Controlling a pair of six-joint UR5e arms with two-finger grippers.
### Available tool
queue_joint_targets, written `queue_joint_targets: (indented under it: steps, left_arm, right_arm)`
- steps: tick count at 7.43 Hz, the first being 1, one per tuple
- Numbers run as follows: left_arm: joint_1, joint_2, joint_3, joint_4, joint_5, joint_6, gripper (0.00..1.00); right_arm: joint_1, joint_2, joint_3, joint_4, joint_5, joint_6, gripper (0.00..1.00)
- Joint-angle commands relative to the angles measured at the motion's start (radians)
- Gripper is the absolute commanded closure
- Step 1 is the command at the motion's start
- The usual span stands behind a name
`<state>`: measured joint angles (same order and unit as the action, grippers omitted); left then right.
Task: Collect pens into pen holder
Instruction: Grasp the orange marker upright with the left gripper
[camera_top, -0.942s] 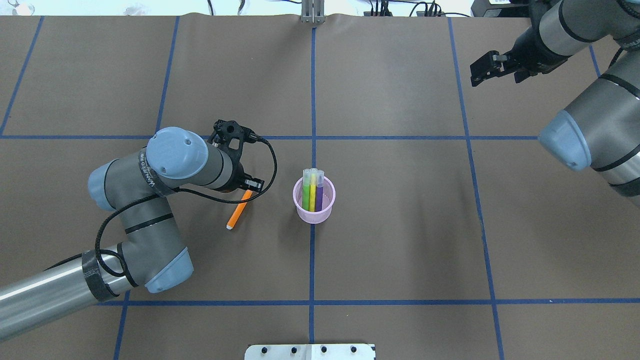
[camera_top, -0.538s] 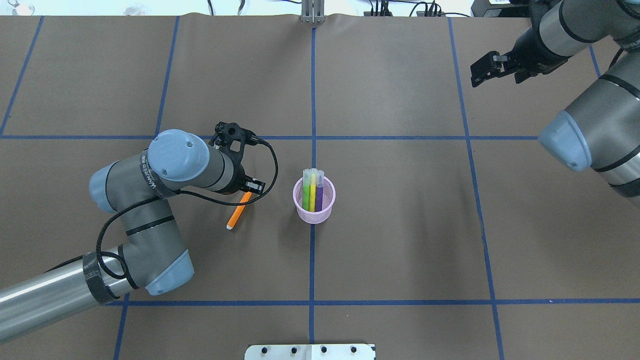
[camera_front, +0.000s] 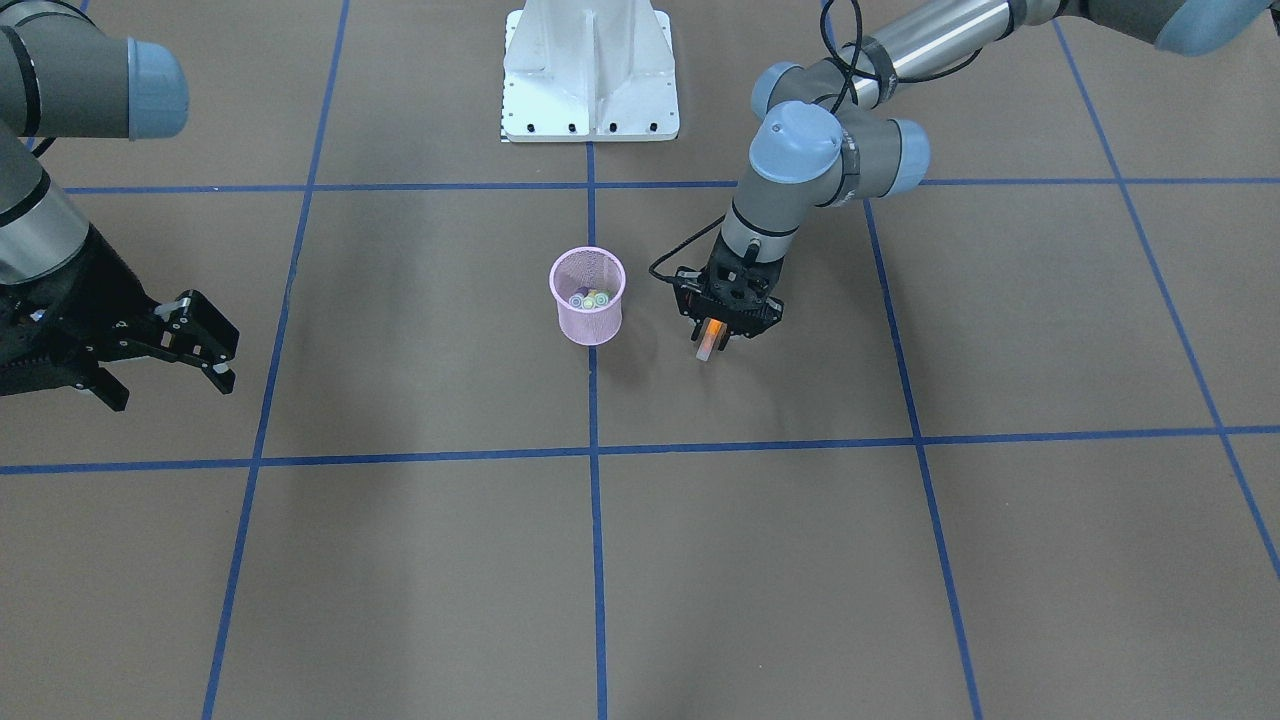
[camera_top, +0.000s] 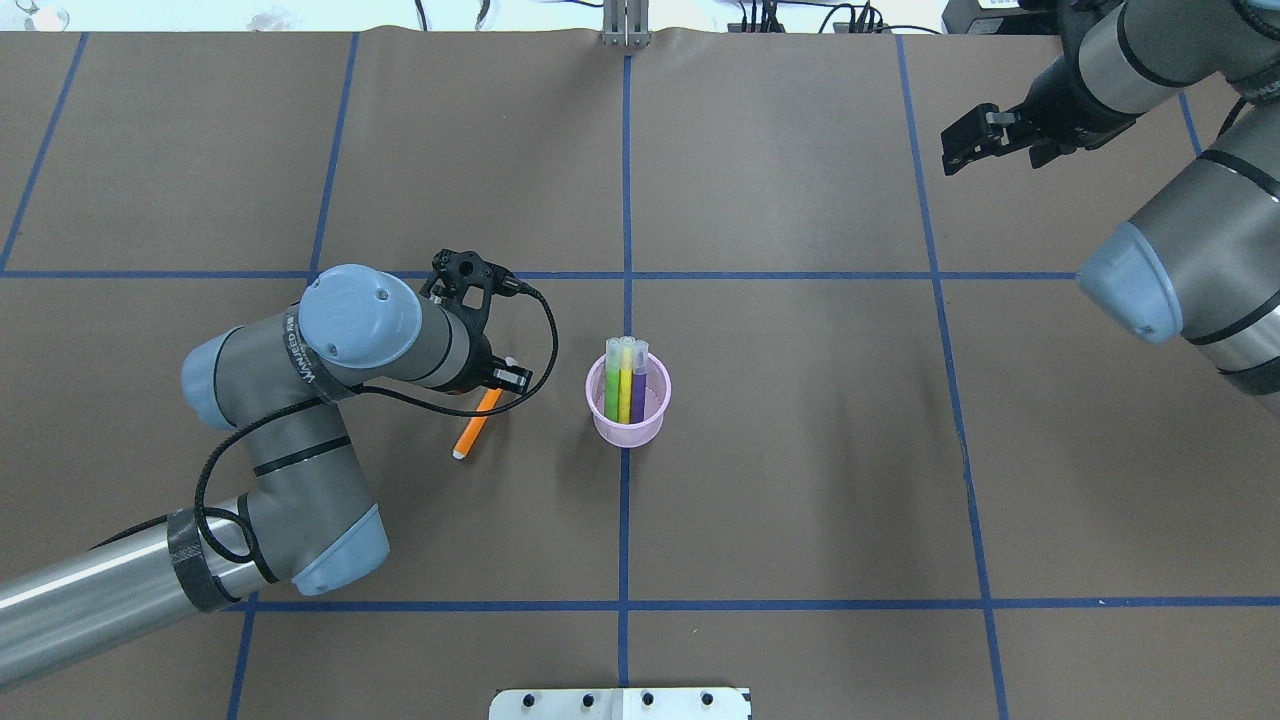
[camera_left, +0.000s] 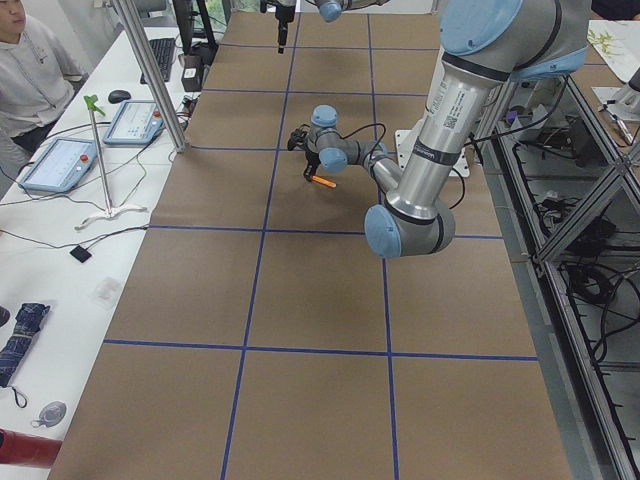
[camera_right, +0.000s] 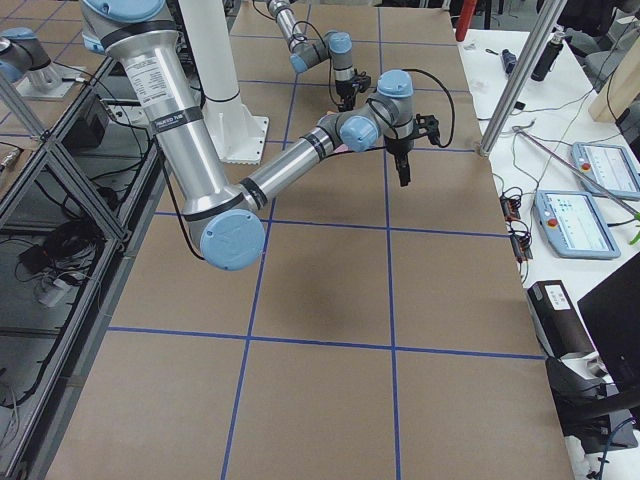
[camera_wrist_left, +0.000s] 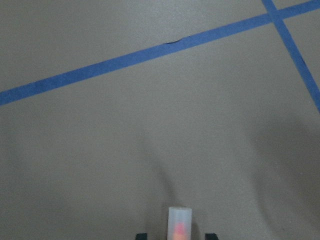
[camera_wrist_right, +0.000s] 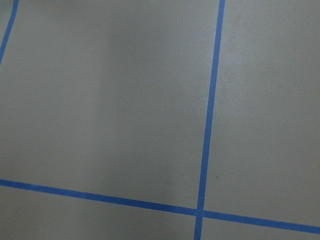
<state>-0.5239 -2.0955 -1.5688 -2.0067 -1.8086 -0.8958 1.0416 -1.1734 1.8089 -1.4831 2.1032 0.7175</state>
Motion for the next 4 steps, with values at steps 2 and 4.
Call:
queue_joint_targets:
  steps: [2, 4]
  left_arm:
    - [-0.002, -0.004, -0.017, -0.001, 0.003, 0.002, 1.00]
    - [-0.030, -0.006, -0.118, -0.006, 0.058, 0.006, 1.00]
  right_arm:
    - [0.000, 0.000, 0.000, 0.001, 0.000, 0.000, 0.00]
    - [0.000, 0.001, 0.000, 0.003, 0.001, -0.001, 0.00]
